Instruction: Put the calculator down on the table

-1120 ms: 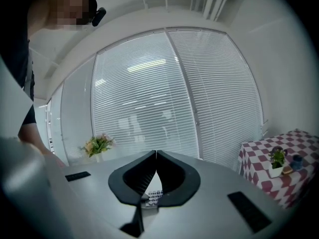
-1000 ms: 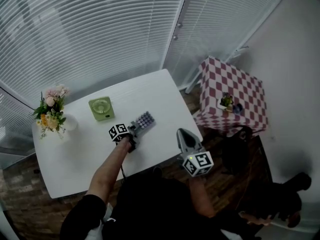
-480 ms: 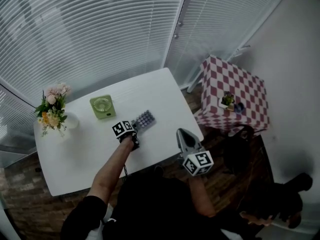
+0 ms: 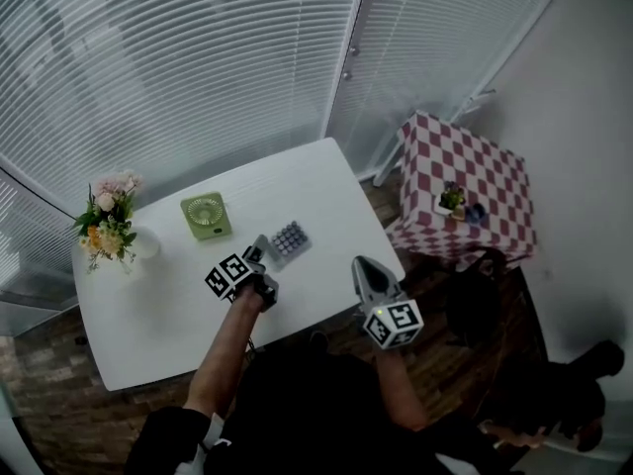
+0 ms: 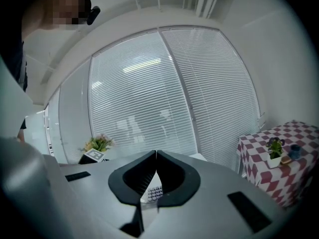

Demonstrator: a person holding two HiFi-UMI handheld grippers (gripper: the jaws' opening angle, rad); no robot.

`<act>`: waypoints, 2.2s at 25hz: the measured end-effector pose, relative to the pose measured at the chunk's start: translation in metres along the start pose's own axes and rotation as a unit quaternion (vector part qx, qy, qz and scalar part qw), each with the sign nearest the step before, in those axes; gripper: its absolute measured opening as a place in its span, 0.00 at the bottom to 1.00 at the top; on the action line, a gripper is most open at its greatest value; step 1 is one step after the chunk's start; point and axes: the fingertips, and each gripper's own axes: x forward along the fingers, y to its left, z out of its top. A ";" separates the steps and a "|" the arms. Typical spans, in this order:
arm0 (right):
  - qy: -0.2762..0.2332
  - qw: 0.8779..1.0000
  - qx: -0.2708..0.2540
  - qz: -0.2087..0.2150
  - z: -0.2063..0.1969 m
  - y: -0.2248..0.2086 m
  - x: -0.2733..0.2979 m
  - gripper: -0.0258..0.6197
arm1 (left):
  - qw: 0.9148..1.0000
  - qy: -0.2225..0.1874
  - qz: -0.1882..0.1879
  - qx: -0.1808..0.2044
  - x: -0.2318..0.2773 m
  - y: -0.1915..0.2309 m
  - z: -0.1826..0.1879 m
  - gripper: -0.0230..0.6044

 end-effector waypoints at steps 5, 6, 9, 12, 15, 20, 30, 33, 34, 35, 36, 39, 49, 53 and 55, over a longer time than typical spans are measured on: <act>-0.006 1.000 -0.001 0.005 0.003 0.001 -0.002 0.05 | 0.990 -0.042 -0.106 -0.080 -0.035 -0.053 0.021 0.44; -0.007 1.000 -0.003 0.005 0.004 0.001 -0.002 0.05 | 0.987 -0.049 -0.125 -0.088 -0.043 -0.063 0.024 0.44; -0.010 1.000 -0.003 0.004 0.005 -0.001 -0.003 0.05 | 0.975 -0.083 -0.185 -0.092 -0.068 -0.092 0.037 0.44; -0.008 1.000 -0.003 0.005 0.004 -0.002 -0.003 0.05 | 0.953 -0.138 -0.251 -0.097 -0.098 -0.121 0.053 0.44; -0.006 1.000 0.000 0.001 0.000 -0.005 -0.003 0.05 | 0.938 -0.161 -0.287 -0.110 -0.117 -0.130 0.057 0.44; -0.005 1.000 -0.007 0.006 0.002 -0.003 -0.004 0.05 | 0.937 -0.179 -0.293 -0.072 -0.134 -0.133 0.059 0.44; -0.015 1.000 -0.002 0.002 0.003 -0.003 -0.006 0.05 | 0.942 -0.186 -0.266 0.081 -0.140 -0.149 0.049 0.44; -0.016 1.000 -0.006 0.000 0.005 -0.005 -0.007 0.05 | 0.933 -0.180 -0.233 0.205 -0.139 -0.155 0.043 0.44; -0.016 1.000 -0.006 -0.001 0.005 -0.006 -0.008 0.05 | 0.929 -0.179 -0.222 0.237 -0.139 -0.155 0.042 0.44; -0.016 1.000 -0.006 -0.001 0.005 -0.006 -0.008 0.05 | 0.924 -0.181 -0.212 0.263 -0.139 -0.155 0.042 0.44; -0.016 1.000 -0.006 -0.002 0.006 -0.008 -0.008 0.05 | 0.918 -0.184 -0.203 0.288 -0.140 -0.155 0.042 0.44; -0.012 1.000 -0.004 -0.005 0.003 -0.008 -0.009 0.05 | 0.897 -0.188 -0.175 0.361 -0.143 -0.156 0.043 0.44; -0.012 0.999 -0.036 -0.005 0.006 -0.009 -0.009 0.05 | 0.795 -0.181 -0.140 0.561 -0.166 -0.198 0.030 0.44; -0.003 0.998 -0.068 0.008 0.008 0.002 -0.008 0.05 | 0.782 -0.171 -0.140 0.582 -0.168 -0.202 0.027 0.44; -0.002 0.997 -0.075 0.010 0.008 0.005 -0.007 0.05 | 0.792 -0.174 -0.143 0.568 -0.170 -0.200 0.030 0.44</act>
